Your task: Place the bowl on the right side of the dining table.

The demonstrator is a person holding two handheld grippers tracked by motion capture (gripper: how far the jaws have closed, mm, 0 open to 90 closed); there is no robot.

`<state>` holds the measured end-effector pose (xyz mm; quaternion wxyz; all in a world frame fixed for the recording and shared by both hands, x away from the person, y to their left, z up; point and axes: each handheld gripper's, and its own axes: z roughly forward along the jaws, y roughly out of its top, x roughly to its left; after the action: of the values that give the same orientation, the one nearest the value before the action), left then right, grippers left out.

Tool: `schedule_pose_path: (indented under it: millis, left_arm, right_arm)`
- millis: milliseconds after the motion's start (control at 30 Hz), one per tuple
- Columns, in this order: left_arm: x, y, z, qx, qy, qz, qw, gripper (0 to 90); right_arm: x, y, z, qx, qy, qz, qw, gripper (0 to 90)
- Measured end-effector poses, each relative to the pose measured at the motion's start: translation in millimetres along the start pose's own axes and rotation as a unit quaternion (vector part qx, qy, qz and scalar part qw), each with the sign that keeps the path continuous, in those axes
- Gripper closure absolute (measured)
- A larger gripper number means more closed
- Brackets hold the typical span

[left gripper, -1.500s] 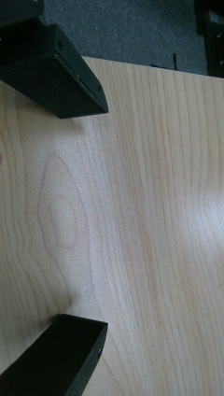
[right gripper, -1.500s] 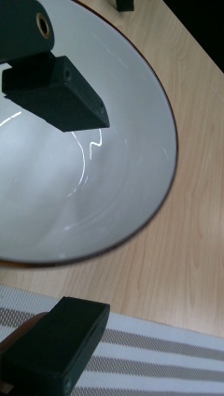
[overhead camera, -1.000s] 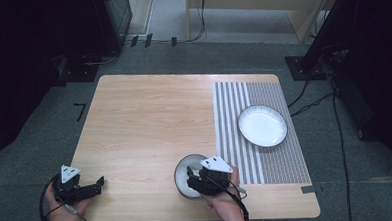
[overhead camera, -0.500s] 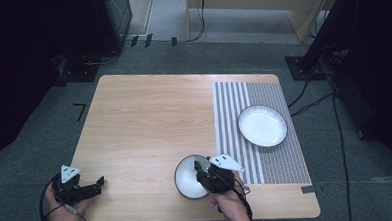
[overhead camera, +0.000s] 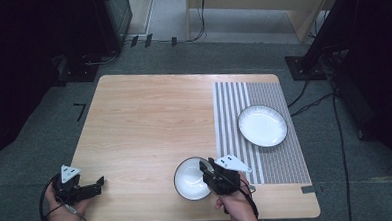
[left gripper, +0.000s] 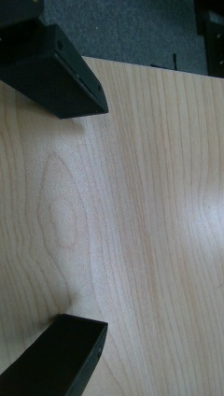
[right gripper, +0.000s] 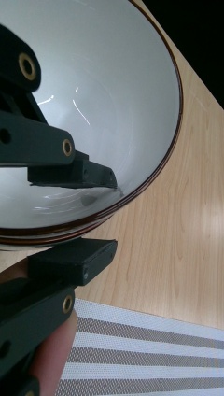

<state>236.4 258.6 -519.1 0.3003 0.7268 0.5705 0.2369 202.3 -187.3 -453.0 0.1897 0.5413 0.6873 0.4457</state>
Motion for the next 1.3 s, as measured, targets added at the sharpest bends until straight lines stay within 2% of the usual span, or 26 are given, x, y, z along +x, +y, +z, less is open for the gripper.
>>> schedule_pose_path:
  millis: [100,167,267,700,733,800,933,1067,1300]
  left_arm:
    - [0.0,0.0,0.0,0.000,0.000,0.000,1.0000,0.0]
    - [0.0,0.0,0.0,0.000,0.000,0.000,1.0000,0.0]
    - [0.0,0.0,0.0,0.000,0.000,0.000,1.0000,0.0]
    - [0.0,0.0,0.0,0.000,0.000,0.000,1.0000,0.0]
    - [0.0,0.0,0.0,0.000,0.000,0.000,1.0000,0.0]
    - [0.0,0.0,0.0,0.000,0.000,0.000,1.0000,0.0]
    - [0.0,0.0,0.0,0.000,0.000,0.000,1.0000,0.0]
    - [0.0,0.0,0.0,0.000,0.000,0.000,1.0000,0.0]
    - [0.1,0.0,-0.1,0.000,0.000,0.000,1.0000,0.0]
  right_arm:
    - [-0.9,0.4,-3.6,0.003,-0.001,-0.006,1.0000,69.0]
    - [-1.4,-0.5,-5.9,0.005,-0.008,-0.015,0.9998,74.4]
    - [-4.1,-1.7,-9.6,0.001,-0.011,-0.011,0.9999,78.8]
    - [-0.6,1.1,-17.6,-0.011,-0.017,-0.015,0.9997,79.4]
    - [-0.6,1.8,-18.7,-0.014,-0.017,-0.013,0.9997,82.7]
    - [-1.9,5.1,-21.6,-0.016,-0.010,0.001,0.9998,82.8]
    - [-2.4,6.3,-22.4,-0.012,-0.010,0.004,0.9999,82.8]
    - [-1.3,7.7,-24.4,-0.017,0.001,0.012,0.9998,82.9]
    - [-4.8,14.4,-31.4,-0.030,-0.006,0.026,0.9992,83.0]
